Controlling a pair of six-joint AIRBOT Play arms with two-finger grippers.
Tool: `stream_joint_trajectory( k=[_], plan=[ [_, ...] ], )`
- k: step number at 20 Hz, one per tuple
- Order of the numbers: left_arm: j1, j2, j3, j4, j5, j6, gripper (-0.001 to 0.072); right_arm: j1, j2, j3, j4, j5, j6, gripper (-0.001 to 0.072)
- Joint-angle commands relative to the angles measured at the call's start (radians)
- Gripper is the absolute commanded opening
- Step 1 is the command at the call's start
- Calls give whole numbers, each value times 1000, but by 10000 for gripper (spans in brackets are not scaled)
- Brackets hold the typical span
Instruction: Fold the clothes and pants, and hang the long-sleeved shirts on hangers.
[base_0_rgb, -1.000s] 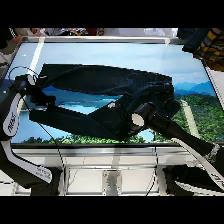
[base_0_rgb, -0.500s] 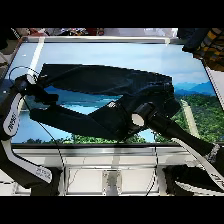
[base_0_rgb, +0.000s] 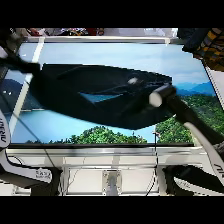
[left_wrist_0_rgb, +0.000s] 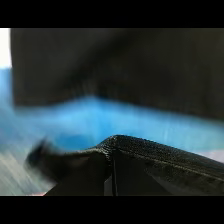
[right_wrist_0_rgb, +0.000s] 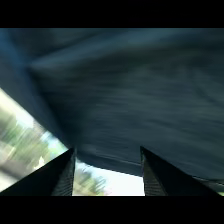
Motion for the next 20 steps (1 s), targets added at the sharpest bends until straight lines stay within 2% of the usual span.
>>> stream_joint_trajectory(
  k=[1,5,8,10,14,17,20],
  plan=[
    [64,111,156,-92,-23,-6,17,-241,25,121,-8,47,-34,438],
    [244,313,-63,-92,-61,-7,17,-472,126,89,-7,135,-86,438],
    [346,440,-317,-92,-64,28,17,-605,229,-56,-5,123,-129,438],
    [371,487,-476,-89,-64,74,18,-681,286,-194,8,68,-159,438],
    [373,493,-656,-29,-92,80,18,-772,291,-396,143,-92,-258,442],
    [373,493,-700,80,-105,79,19,-772,227,-428,187,-206,-273,449],
    [373,491,-724,120,-105,80,19,-772,106,-428,257,-268,-272,449]
  ],
)
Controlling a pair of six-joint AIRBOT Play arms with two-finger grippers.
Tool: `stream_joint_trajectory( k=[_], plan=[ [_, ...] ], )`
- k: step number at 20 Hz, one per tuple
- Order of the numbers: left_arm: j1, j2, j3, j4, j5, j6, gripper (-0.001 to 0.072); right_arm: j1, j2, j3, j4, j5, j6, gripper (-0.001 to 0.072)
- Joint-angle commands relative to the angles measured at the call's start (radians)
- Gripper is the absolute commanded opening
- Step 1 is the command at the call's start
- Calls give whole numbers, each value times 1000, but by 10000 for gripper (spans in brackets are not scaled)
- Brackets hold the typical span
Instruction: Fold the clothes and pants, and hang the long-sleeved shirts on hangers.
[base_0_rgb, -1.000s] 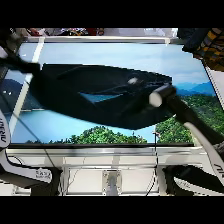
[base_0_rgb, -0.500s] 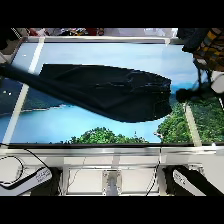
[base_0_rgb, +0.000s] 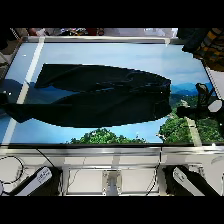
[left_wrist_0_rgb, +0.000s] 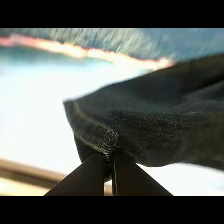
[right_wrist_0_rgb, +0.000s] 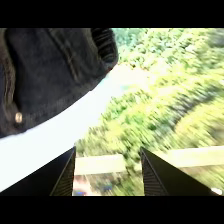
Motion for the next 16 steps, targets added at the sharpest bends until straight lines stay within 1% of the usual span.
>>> stream_joint_trajectory(
  k=[1,6,12,15,16],
  plan=[
    [4,-3,-42,64,-12,4,18,-11,-126,-24,107,-114,-17,449],
    [11,-35,-46,111,-22,4,19,-11,-259,-22,206,-193,-20,449],
    [10,-69,-47,132,-24,5,18,-11,-304,-22,269,-269,-33,447],
    [10,-84,-47,135,-37,5,19,-10,-335,-22,318,-304,-33,437],
    [10,-87,-48,135,-38,5,19,-10,-349,-19,340,-306,-33,417]
  ],
)
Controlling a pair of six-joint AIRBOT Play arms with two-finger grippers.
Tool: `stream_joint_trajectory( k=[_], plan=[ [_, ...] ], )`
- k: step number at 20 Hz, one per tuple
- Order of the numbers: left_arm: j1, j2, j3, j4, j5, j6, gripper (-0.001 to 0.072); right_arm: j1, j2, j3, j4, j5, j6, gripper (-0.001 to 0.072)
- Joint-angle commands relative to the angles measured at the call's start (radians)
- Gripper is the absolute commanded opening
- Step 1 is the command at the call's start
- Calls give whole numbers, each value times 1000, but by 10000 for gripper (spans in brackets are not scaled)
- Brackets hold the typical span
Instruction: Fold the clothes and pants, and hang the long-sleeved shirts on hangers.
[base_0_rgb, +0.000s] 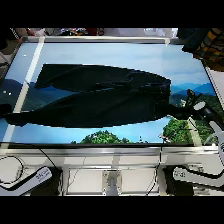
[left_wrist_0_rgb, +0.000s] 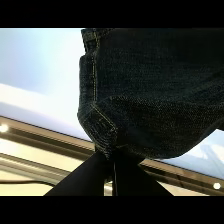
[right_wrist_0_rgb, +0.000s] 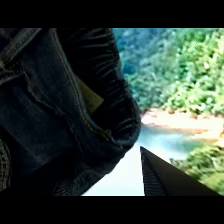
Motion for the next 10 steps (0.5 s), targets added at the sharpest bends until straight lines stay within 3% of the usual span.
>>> stream_joint_trajectory(
  k=[1,3,4,5,10],
  plan=[
    [0,-15,-1,7,-10,0,19,1,-45,5,72,-34,-1,351],
    [0,-19,-1,4,-10,0,19,1,-62,11,123,-39,-1,244],
    [0,-21,-1,1,-11,0,18,1,-62,21,133,-35,-1,47],
    [0,-21,-1,-13,-10,9,18,1,-58,43,132,-8,-1,12],
    [0,8,4,-154,0,82,18,-72,70,313,-53,327,0,10]
  ],
)
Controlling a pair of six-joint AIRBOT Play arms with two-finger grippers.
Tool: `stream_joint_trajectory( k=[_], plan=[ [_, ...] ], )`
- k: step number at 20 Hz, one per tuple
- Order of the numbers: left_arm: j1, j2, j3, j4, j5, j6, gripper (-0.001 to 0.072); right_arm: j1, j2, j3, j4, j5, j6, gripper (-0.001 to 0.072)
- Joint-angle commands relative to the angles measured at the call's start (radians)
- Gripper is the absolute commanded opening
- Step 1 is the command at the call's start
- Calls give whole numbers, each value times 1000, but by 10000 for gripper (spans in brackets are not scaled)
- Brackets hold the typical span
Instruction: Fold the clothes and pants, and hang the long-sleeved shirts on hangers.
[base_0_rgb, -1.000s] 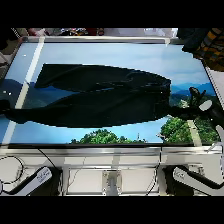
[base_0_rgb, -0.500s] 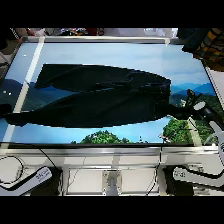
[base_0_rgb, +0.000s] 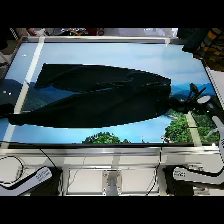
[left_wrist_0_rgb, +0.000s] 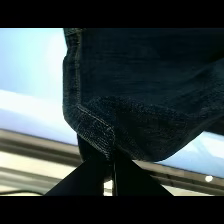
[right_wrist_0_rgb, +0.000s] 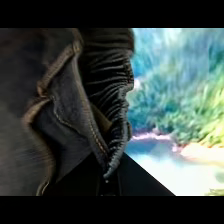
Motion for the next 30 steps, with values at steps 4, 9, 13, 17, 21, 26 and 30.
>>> stream_joint_trajectory(
  k=[4,9,13,17,21,26,30],
  plan=[
    [-1,78,3,-128,51,49,18,-230,333,222,-423,325,2,8],
    [-9,93,3,-232,-41,151,18,-347,480,216,-427,364,0,7],
    [-10,156,3,-164,-44,235,18,-347,480,216,-544,422,6,8],
    [-110,177,14,-210,-30,374,18,-349,482,173,-649,511,61,8],
    [-198,97,146,-149,2,326,17,-422,519,4,-680,483,159,8],
    [-278,-159,485,-207,3,264,17,-437,563,-103,-679,489,158,7],
    [-417,-436,771,-209,66,233,17,-437,560,-103,-600,433,159,6]
  ],
)
